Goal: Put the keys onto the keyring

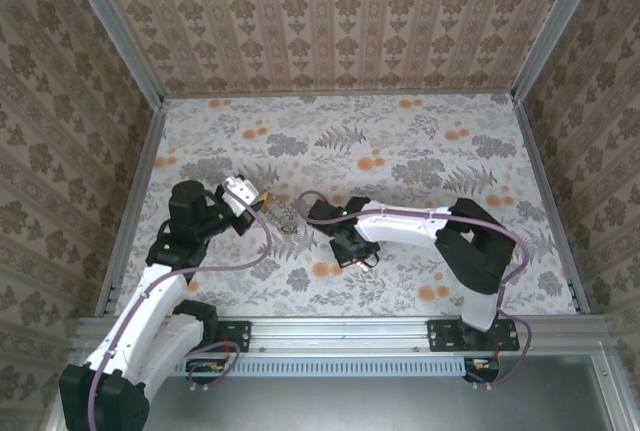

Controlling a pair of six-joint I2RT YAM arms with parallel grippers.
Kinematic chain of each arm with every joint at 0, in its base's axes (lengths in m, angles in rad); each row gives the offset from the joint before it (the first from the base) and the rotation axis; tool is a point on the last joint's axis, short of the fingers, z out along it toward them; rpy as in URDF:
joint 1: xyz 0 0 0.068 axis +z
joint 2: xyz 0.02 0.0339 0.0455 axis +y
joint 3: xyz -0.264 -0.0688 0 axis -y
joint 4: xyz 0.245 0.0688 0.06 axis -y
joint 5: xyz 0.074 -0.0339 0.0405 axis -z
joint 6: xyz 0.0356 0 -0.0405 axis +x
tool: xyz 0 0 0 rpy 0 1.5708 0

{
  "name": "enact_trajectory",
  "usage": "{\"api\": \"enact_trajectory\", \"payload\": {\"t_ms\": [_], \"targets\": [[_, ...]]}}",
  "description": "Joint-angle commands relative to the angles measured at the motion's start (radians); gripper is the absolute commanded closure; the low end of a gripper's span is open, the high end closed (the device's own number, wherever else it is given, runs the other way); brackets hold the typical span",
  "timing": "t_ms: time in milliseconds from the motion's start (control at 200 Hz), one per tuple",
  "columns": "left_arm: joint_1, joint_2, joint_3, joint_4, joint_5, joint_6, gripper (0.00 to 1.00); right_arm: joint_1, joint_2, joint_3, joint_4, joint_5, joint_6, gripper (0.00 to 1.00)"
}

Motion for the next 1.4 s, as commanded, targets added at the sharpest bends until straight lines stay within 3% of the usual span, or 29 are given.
{"api": "enact_trajectory", "payload": {"t_ms": [0, 255, 360, 500, 735, 1000, 1395], "targets": [[-0.03, 0.008, 0.049, -0.03, 0.084, 0.065, 1.0, -0.002, -0.139, -0.078, 0.134, -0.011, -0.096, 1.0], [-0.157, 0.06, 0.133, -0.165, 0.189, 0.269, 1.0, -0.008, -0.558, -0.363, 0.6, -0.172, -0.555, 1.0], [-0.206, 0.069, 0.143, -0.172, 0.228, 0.306, 1.0, -0.041, -0.635, -0.378, 0.628, -0.271, -0.622, 1.0], [-0.241, 0.089, 0.16, -0.157, 0.247, 0.311, 1.0, -0.056, -0.623, -0.299, 0.554, -0.329, -0.687, 1.0], [-0.31, 0.095, 0.14, -0.031, 0.236, 0.254, 1.0, -0.056, -0.613, -0.227, 0.561, -0.364, -0.706, 1.0], [-0.372, 0.102, 0.103, 0.099, 0.059, 0.171, 1.0, -0.053, -0.622, -0.213, 0.571, -0.395, -0.694, 1.0], [-0.419, 0.114, 0.099, 0.101, -0.002, 0.194, 1.0, -0.042, -0.665, -0.216, 0.627, -0.328, -0.685, 1.0]]}}
